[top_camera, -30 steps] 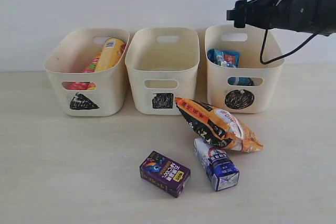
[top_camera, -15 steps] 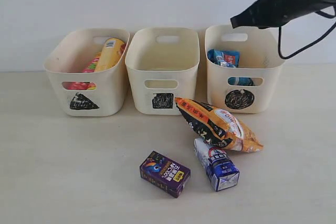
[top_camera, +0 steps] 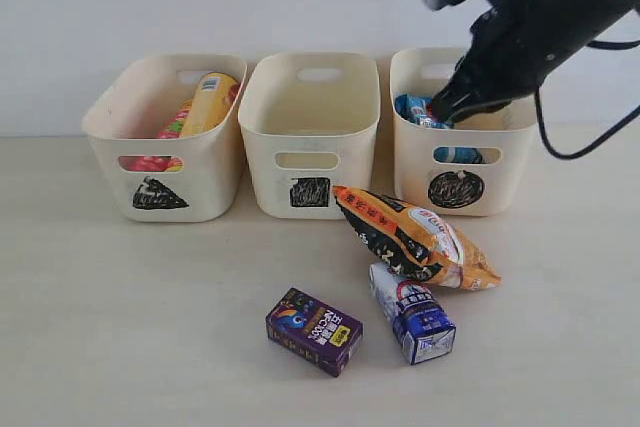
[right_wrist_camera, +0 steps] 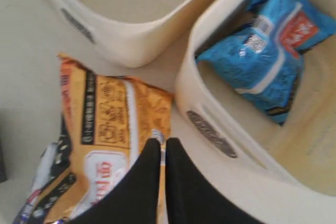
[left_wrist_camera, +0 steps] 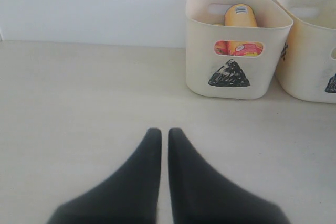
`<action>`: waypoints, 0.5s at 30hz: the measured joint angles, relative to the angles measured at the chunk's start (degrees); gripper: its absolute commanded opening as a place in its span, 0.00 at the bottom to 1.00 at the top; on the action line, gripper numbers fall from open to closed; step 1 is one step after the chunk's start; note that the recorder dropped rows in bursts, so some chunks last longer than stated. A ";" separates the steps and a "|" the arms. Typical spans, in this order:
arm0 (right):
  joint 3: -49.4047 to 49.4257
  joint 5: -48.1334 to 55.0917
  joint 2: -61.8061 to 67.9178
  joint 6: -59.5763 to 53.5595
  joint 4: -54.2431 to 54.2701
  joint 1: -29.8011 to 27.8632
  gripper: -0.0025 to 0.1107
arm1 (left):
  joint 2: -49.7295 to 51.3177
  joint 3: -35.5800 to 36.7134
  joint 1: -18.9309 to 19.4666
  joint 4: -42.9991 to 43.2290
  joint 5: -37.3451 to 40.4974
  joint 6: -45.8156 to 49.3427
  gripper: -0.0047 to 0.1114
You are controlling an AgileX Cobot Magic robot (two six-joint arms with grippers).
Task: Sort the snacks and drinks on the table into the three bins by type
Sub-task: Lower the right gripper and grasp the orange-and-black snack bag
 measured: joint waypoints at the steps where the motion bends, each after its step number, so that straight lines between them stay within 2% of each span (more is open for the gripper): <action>1: 0.89 0.13 0.00 -0.29 0.14 1.47 0.02 | 0.00 0.00 0.00 0.00 0.00 0.00 0.07; 4: 3.11 -0.66 0.00 -0.41 0.38 4.46 0.05 | 0.00 0.00 0.00 0.00 0.00 0.00 0.07; 7: 5.13 -1.26 0.00 -0.62 0.38 7.37 0.20 | 0.00 0.00 0.00 0.00 0.00 0.00 0.07; 9: 6.12 -1.25 0.00 -0.73 0.38 8.96 0.39 | 0.00 0.00 0.00 0.00 0.00 0.00 0.07; 10: 6.62 -1.29 0.00 -0.73 0.38 9.52 0.63 | 0.00 0.00 0.00 0.00 0.00 0.00 0.07; 12: 7.64 -1.19 0.00 -0.73 0.53 10.84 0.86 | 0.00 0.00 0.00 0.00 0.00 0.00 0.07; 13: 7.95 -0.93 0.00 -0.73 0.83 11.20 0.93 | 0.00 0.00 0.00 0.00 0.00 0.00 0.07; 15: 8.05 -0.63 0.00 -0.62 1.34 11.33 0.94 | 0.00 0.00 0.00 0.00 0.00 0.00 0.07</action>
